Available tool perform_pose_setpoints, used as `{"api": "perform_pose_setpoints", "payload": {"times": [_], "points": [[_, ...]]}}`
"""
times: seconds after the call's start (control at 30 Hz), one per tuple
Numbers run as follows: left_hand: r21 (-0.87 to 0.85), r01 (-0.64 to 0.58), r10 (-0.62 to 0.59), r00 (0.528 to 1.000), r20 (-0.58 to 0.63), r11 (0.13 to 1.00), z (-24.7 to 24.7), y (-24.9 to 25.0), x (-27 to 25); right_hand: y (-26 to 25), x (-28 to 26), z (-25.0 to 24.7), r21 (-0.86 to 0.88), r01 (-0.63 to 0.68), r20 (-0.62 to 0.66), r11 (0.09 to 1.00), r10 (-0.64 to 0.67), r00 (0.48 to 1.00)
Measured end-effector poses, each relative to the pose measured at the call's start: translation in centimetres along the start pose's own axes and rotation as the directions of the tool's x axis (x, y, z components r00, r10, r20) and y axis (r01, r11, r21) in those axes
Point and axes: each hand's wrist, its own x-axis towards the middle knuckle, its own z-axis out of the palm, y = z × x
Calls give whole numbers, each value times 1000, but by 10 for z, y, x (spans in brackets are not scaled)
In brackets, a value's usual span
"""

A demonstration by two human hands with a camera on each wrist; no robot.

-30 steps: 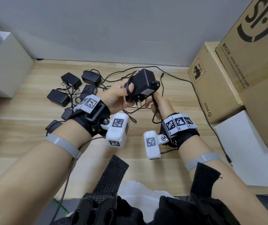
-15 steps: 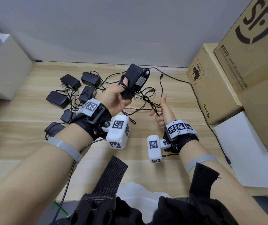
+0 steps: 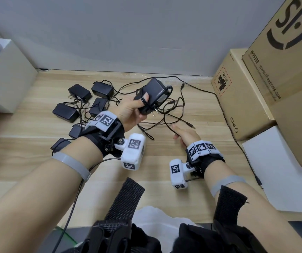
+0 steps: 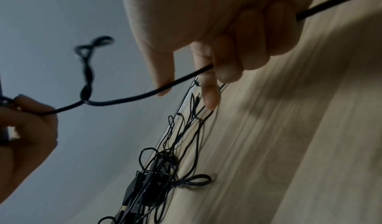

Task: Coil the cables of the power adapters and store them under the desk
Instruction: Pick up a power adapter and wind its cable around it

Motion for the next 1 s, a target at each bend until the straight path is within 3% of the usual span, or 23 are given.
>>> {"api": "perform_pose_setpoints", "payload": {"times": [0.17, 0.3, 0.37, 0.43, 0.57, 0.67, 0.77, 0.83, 1.0], "points": [[-115, 8, -4, 999, 33, 993, 10, -3, 1, -23, 2, 5, 153, 145, 43, 977, -154, 987], [-188, 45, -32, 997, 74, 981, 10, -8, 6, -53, -10, 9, 430, 223, 128, 875, -303, 944], [-214, 78, -58, 993, 99, 974, 9, -10, 6, -66, -13, 13, 473, 254, 128, 844, -351, 928], [-233, 88, -70, 994, 83, 969, 9, -10, 4, -74, -14, 16, 438, 302, 119, 847, -388, 914], [-225, 58, -53, 998, 30, 973, 12, -4, 1, -69, -13, 14, 105, 483, -48, 869, -481, 875], [-168, 36, -33, 999, 22, 985, 9, -2, 2, -56, -12, 7, 138, 484, -126, 864, -469, 874], [-122, 35, -29, 998, 52, 992, 7, -10, 2, -48, -12, 3, 108, 450, -96, 886, -441, 892], [-103, 40, -41, 999, -9, 994, 10, -12, 3, -48, -16, 2, 28, 449, -34, 893, -448, 894], [144, 26, -6, 990, -139, 989, 10, -8, 6, -55, -23, 8, -142, 527, 75, 838, -522, 850]]}}
